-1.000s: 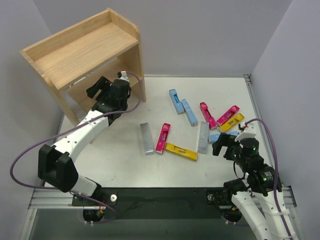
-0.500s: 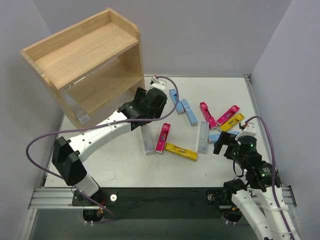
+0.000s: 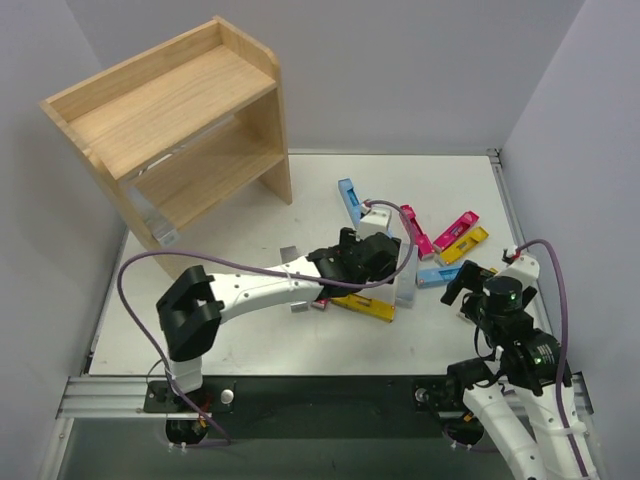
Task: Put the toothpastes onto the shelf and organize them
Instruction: Pick up the toothpaste from the center of the board.
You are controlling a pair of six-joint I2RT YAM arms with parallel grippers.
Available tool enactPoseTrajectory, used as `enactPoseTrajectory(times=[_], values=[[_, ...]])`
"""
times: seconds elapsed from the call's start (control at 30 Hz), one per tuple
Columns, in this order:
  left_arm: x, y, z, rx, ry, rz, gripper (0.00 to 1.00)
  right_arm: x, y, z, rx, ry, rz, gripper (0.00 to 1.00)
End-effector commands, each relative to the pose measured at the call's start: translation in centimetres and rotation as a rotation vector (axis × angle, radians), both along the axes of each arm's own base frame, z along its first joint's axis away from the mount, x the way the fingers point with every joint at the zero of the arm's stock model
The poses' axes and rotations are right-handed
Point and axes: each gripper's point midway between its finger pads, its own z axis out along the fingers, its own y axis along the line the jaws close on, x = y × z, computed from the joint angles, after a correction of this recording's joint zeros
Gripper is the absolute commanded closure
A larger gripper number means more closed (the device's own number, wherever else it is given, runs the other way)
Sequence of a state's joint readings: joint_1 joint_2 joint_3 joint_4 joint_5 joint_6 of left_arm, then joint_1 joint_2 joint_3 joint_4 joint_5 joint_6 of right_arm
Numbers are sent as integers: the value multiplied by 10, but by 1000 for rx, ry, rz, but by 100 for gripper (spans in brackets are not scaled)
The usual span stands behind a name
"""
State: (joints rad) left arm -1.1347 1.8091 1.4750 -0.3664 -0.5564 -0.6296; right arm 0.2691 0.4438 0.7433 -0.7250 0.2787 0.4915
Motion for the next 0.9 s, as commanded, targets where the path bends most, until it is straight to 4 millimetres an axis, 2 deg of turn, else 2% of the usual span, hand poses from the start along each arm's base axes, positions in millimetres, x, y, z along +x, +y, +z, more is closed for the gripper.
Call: enactPoseTrajectory(times=[0.0,0.07,0.1,0.17,0.2,0.23,0.3,0.47,0.6,0.77,0.8,0.83,0.87], values=[[-1,-59,0,-145,7,-24,13,-7,-16,18,-10,-60,-90,0],[-4,-70,-10,-139,20,-43,13,-11,-19,18,-9,-77,-103,0],[-8,-77,-24,-116,30,-56,13,-12,-20,19,-5,-84,-109,0],[-9,-89,-27,-104,17,-82,13,-14,-21,18,-3,-95,-115,0],[-13,-94,-41,-76,24,-95,13,-15,-21,18,1,-100,-116,0],[-11,-100,-39,-77,17,-106,13,-16,-20,18,5,-101,-112,0],[-13,-103,-59,-24,29,-115,13,-16,-20,18,6,-99,-112,0],[-20,-116,-75,-11,46,-148,14,-16,-19,15,12,-88,-110,0],[-24,-119,-97,38,53,-153,17,-16,-16,12,23,-82,-100,0],[-23,-115,-111,80,65,-127,24,-16,-13,9,31,-70,-89,0],[-23,-113,-115,94,68,-123,26,-16,-13,9,30,-72,-84,0],[-22,-113,-115,95,67,-120,35,-16,-13,9,32,-69,-84,0],[-21,-112,-115,97,62,-114,37,-16,-13,10,31,-72,-84,0]])
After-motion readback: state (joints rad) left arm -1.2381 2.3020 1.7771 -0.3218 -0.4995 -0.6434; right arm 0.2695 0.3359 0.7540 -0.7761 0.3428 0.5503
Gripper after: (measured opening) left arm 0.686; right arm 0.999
